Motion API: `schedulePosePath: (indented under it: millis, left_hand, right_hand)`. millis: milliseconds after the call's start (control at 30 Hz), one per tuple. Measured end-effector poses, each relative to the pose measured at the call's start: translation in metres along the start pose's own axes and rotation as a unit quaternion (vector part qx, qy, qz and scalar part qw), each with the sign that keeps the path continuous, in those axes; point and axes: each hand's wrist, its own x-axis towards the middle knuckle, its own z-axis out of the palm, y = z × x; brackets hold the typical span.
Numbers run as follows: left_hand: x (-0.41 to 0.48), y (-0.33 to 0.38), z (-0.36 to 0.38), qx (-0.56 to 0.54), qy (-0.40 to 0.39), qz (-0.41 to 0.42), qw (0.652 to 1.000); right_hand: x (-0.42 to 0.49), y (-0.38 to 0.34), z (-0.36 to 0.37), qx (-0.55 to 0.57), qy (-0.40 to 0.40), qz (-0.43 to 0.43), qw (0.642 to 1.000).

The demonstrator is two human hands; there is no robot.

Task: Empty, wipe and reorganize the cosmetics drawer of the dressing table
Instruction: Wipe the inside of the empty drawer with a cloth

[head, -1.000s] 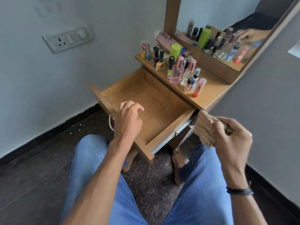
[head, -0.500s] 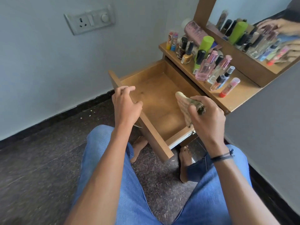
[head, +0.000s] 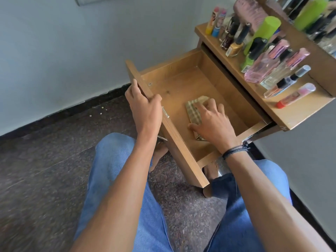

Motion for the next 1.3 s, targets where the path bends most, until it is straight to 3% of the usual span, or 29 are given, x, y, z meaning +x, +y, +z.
schedulePosePath:
  millis: [100, 267, 533, 633, 833, 1000, 1133, 1300]
  left_hand:
    - [-0.002, -0.002, 0.007, 0.021, 0.021, 0.014, 0.999]
    - [-0.01, -0.008, 0.019, 0.039, 0.06, 0.056, 0.996]
    - [-0.01, -0.013, 0.023, 0.043, 0.08, 0.086, 0.992]
    - [-0.009, -0.013, 0.023, 0.048, 0.086, 0.088, 0.991]
    - [-0.008, -0.017, 0.022, 0.058, 0.088, 0.093, 0.99]
    - [-0.008, -0.015, 0.021, 0.063, 0.077, 0.093, 0.991]
    - [-0.009, -0.011, 0.021, 0.058, 0.073, 0.093, 0.991]
    - [-0.01, -0.012, 0.021, 0.06, 0.081, 0.092, 0.991]
  right_hand:
    - [0.006, 0.005, 0.01, 0.003, -0.001, -0.001, 1.0]
    - [0.03, 0.022, 0.011, 0.013, -0.083, -0.005, 0.996]
    - [0.113, 0.012, -0.004, -0.048, -0.043, -0.004, 0.998]
    - [0.111, -0.021, 0.002, -0.089, -0.04, -0.102, 0.99]
    - [0.078, -0.051, 0.027, -0.026, -0.023, -0.171, 0.985]
    - [0.128, -0.005, 0.001, -0.111, -0.006, -0.145, 0.983]
    - [0.145, 0.015, -0.012, -0.113, 0.021, -0.107, 0.988]
    - [0.131, -0.009, 0.0, -0.066, 0.055, -0.039, 0.996]
